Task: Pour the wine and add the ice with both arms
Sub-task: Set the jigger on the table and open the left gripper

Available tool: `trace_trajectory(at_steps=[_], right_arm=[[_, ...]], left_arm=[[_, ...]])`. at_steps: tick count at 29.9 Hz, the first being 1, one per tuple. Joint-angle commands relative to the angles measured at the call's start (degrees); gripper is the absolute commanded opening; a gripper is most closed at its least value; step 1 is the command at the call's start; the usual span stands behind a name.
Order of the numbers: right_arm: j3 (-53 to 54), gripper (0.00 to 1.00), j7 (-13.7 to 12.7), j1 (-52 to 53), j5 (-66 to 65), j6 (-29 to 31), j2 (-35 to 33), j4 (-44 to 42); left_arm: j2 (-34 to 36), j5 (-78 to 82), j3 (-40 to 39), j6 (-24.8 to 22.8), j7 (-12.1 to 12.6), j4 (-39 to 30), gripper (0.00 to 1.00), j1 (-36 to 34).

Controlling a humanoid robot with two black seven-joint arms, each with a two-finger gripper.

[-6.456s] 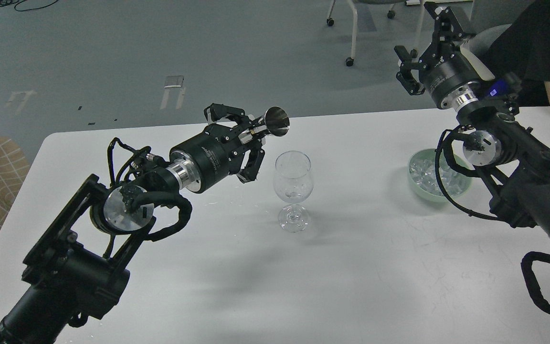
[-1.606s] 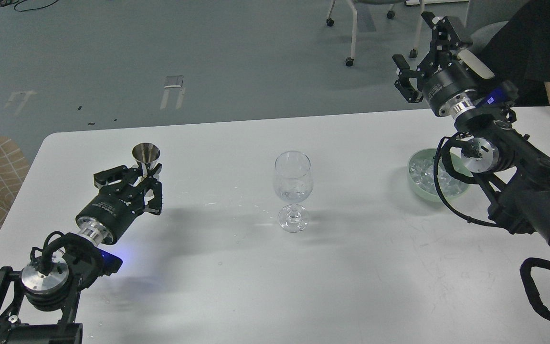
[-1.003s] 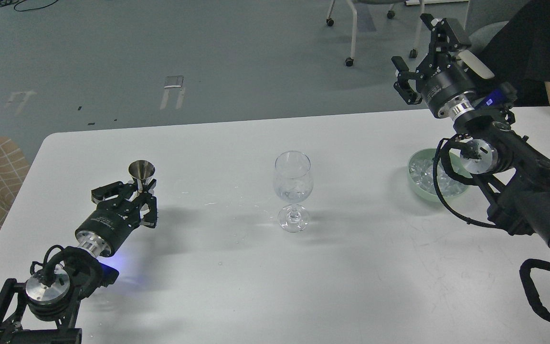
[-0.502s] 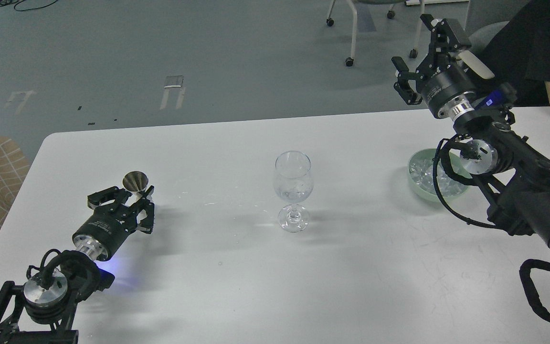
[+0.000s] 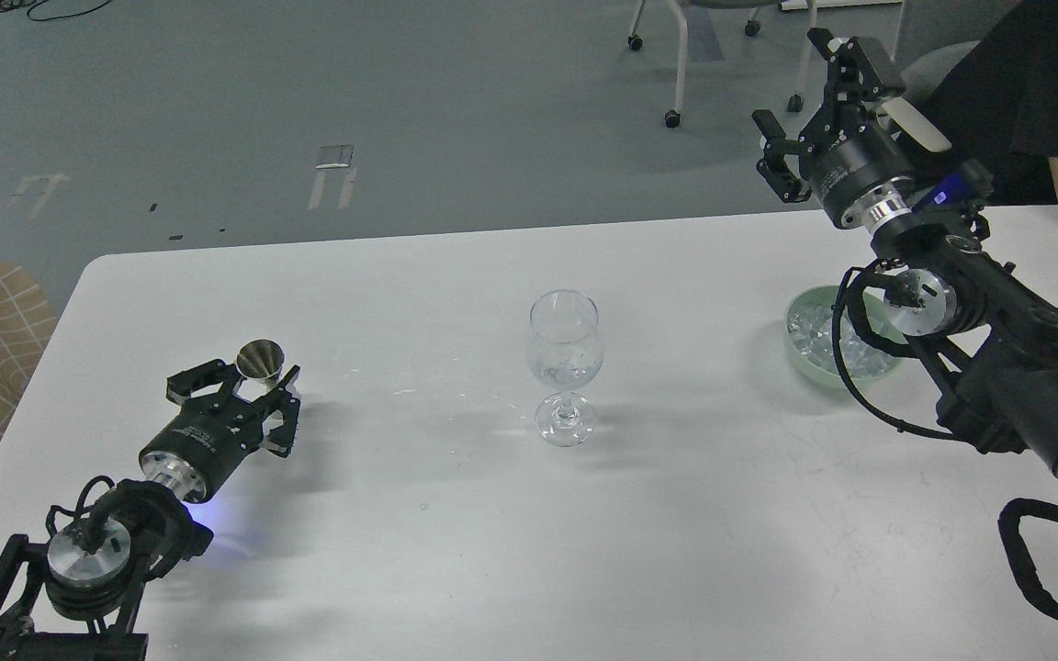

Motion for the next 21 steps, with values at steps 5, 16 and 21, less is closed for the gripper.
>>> trace_trajectory(at_steps=[5,16,21], right_arm=[[0.00,1.00,0.00,-0.03,0.00,0.00,0.00,-0.02],[0.00,1.00,0.00,0.06,0.00,0.00,0.00,-0.02],[0.00,1.00,0.00,0.06,0.00,0.00,0.00,-0.02]], left_arm=[[0.20,0.02,0.00,-0.08,0.17,0.33,0.98,-0.05],[1.60,0.02,-0.35,-0.95,0.96,0.15,0.98,0.74],[4.15,-0.51,-0.79,-4.20,2.54,-0.37,0.98,2.94]])
